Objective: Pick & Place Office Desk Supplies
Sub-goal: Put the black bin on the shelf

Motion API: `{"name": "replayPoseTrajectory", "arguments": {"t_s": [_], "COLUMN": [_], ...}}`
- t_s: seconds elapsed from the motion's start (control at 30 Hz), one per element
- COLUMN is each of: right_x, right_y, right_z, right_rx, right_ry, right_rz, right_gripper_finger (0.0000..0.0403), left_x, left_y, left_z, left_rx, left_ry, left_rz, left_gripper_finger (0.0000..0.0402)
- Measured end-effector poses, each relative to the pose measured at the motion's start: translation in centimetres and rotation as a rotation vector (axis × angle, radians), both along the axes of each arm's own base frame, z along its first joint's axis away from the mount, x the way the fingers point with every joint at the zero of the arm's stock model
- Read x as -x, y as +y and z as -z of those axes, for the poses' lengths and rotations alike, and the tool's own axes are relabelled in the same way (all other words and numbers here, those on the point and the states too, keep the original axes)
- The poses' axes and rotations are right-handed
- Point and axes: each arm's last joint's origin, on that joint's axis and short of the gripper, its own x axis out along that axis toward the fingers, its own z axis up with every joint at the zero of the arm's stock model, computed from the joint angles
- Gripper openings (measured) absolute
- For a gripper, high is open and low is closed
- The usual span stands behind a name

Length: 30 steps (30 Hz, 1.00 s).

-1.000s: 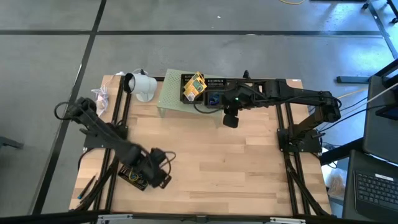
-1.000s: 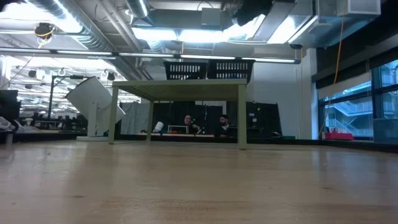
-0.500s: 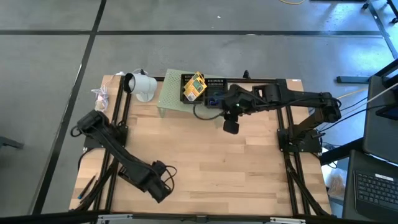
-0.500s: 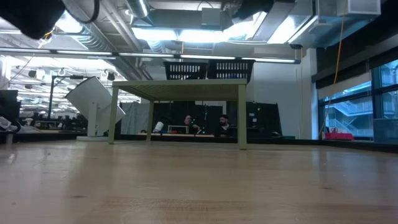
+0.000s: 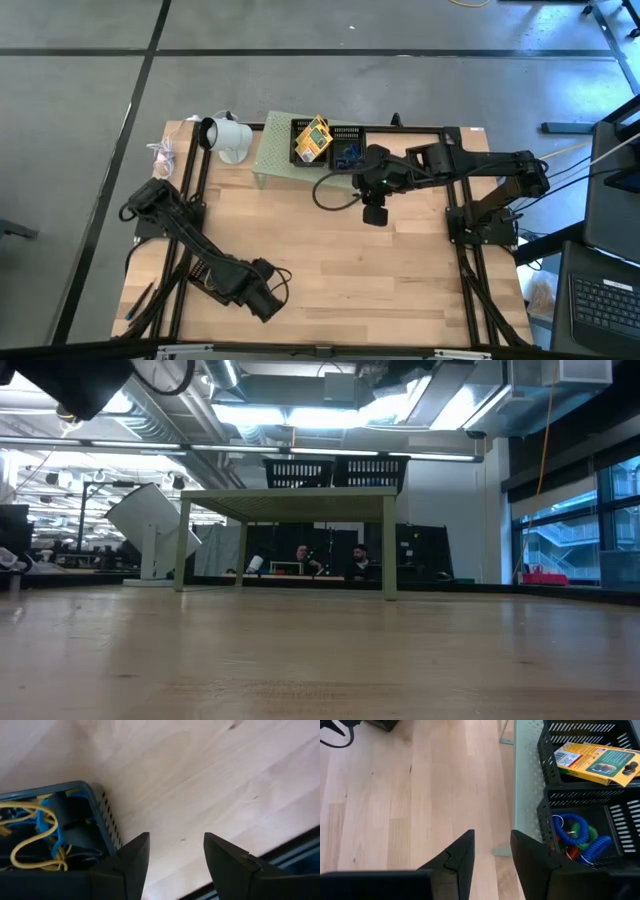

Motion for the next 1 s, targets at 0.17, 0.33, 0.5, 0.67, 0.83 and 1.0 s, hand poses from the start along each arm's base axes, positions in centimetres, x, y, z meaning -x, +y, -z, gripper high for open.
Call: {"name": "replayPoseTrajectory", "arguments": {"t_s": [0.17, 0.33, 0.5, 0.67, 0.83, 1.0], "right_x": [0.0, 0.0, 0.0, 0.0, 0.0, 0.0], "right_y": [0.0, 0.0, 0.0, 0.0, 0.0, 0.0], "right_z": [0.0, 0.0, 0.0, 0.0, 0.0, 0.0], "right_rx": [0.000, 0.000, 0.001, 0.002, 0.002, -0.003], "right_ry": [0.000, 0.000, 0.001, 0.002, 0.002, 0.001], "right_rz": [0.000, 0.000, -0.001, -0.002, -0.003, 0.003], "right_gripper_finger": [0.0131, 0.0131, 0.0131, 0.0131, 0.0131, 0.0131], "left_x": [0.6, 1.4, 1.4, 1.6, 1.5, 1.5], "left_y": [0.5, 0.9, 0.3, 0.7, 0.8, 0.8], "left_z": [-0.3, -0.2, 1.0, 1.8, 1.8, 1.8], "left_rx": [-0.024, -0.068, -0.018, -0.027, -0.048, -0.060], "left_ry": [0.095, 0.171, 0.111, 0.122, 0.100, 0.089], "left_rz": [-0.003, -0.019, 0.025, 0.014, 0.025, 0.042], "left_gripper_finger": [0.0182, 0.0182, 0.0182, 0.0177, 0.0124, 0.0038]}}
